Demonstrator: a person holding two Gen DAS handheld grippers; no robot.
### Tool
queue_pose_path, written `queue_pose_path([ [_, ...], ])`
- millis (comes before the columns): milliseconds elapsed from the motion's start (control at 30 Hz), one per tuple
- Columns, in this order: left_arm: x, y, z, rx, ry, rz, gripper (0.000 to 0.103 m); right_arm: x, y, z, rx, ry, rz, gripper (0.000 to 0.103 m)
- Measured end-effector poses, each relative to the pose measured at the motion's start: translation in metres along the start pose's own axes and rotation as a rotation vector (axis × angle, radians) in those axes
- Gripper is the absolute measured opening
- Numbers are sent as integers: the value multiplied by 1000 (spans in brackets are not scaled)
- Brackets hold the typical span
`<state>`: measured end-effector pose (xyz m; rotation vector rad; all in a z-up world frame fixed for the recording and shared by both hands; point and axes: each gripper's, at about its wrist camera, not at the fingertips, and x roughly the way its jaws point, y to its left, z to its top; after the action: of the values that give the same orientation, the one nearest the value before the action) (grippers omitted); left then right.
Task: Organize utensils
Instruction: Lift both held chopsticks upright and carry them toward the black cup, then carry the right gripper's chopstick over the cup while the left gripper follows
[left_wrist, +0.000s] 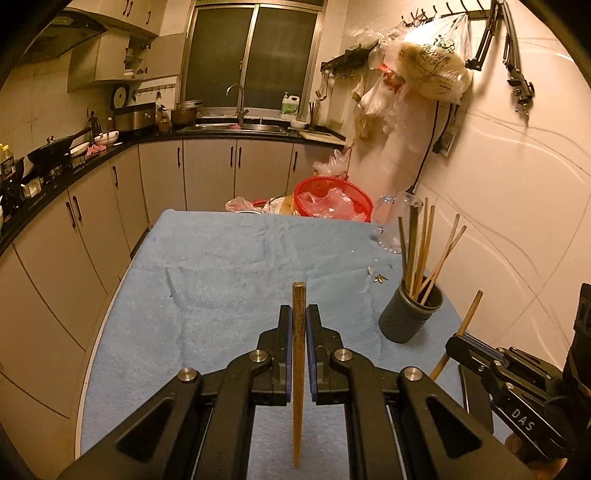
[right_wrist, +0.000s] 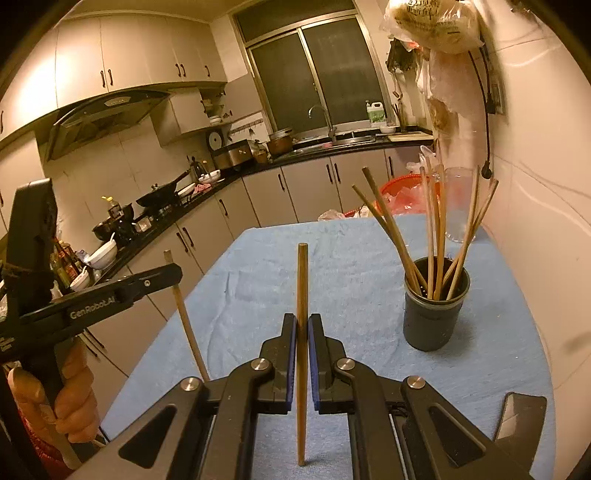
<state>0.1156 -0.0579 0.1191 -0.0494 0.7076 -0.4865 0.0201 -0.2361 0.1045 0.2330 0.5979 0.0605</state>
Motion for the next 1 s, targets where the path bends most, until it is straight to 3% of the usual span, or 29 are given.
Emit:
queue_pose_path([
  [1000,-17,-32,4,55,-24,-28,7,-42,-36,4,71,-85,-33,7],
])
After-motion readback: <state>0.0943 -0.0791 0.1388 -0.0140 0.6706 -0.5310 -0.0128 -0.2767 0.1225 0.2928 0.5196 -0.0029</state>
